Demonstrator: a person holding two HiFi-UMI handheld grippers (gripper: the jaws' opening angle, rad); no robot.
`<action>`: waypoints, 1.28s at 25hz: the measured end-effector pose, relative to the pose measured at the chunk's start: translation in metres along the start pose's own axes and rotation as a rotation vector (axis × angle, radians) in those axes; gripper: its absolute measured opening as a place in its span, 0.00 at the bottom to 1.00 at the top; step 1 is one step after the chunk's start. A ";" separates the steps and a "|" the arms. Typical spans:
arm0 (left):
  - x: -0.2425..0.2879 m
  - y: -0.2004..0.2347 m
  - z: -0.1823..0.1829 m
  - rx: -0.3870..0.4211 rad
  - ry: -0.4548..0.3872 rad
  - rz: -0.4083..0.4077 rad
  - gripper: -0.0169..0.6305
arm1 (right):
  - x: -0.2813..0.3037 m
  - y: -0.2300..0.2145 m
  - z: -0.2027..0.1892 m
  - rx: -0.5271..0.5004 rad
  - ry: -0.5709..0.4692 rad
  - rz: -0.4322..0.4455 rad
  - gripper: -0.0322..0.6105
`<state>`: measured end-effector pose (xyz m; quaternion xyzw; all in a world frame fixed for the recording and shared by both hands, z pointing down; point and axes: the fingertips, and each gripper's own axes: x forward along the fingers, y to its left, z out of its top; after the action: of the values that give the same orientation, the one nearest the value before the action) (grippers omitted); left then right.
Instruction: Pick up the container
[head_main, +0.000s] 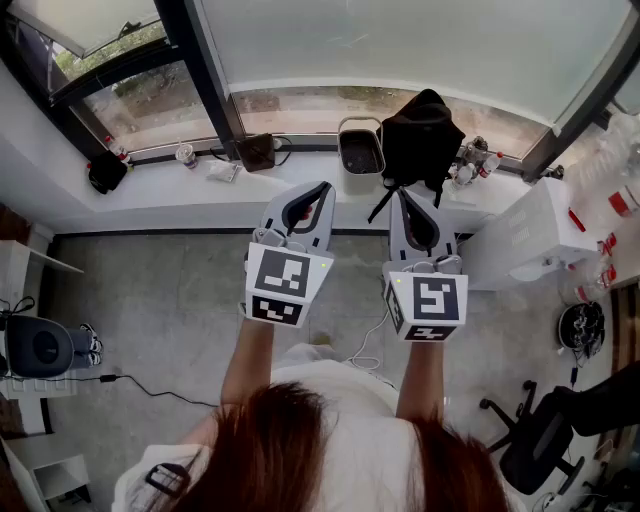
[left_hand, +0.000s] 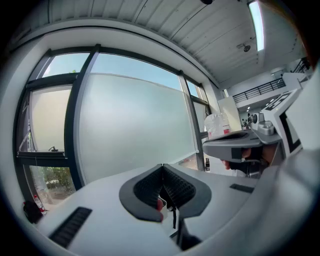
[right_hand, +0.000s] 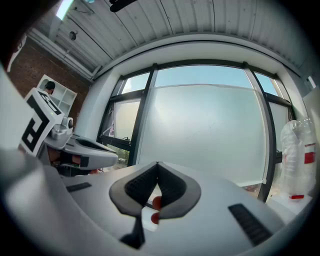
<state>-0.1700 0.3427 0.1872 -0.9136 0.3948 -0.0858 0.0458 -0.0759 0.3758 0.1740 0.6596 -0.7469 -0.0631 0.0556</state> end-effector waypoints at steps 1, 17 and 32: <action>0.001 0.003 0.000 0.002 -0.004 -0.003 0.05 | 0.003 0.002 0.000 -0.002 0.000 -0.004 0.09; 0.002 0.040 -0.012 -0.023 -0.010 -0.037 0.05 | 0.026 0.022 0.002 0.096 -0.006 -0.024 0.09; 0.057 0.057 -0.020 -0.020 0.014 -0.032 0.05 | 0.074 -0.013 -0.013 0.133 -0.013 -0.034 0.09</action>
<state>-0.1764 0.2621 0.2047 -0.9196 0.3812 -0.0891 0.0324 -0.0704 0.3011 0.1844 0.6741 -0.7384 -0.0188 0.0057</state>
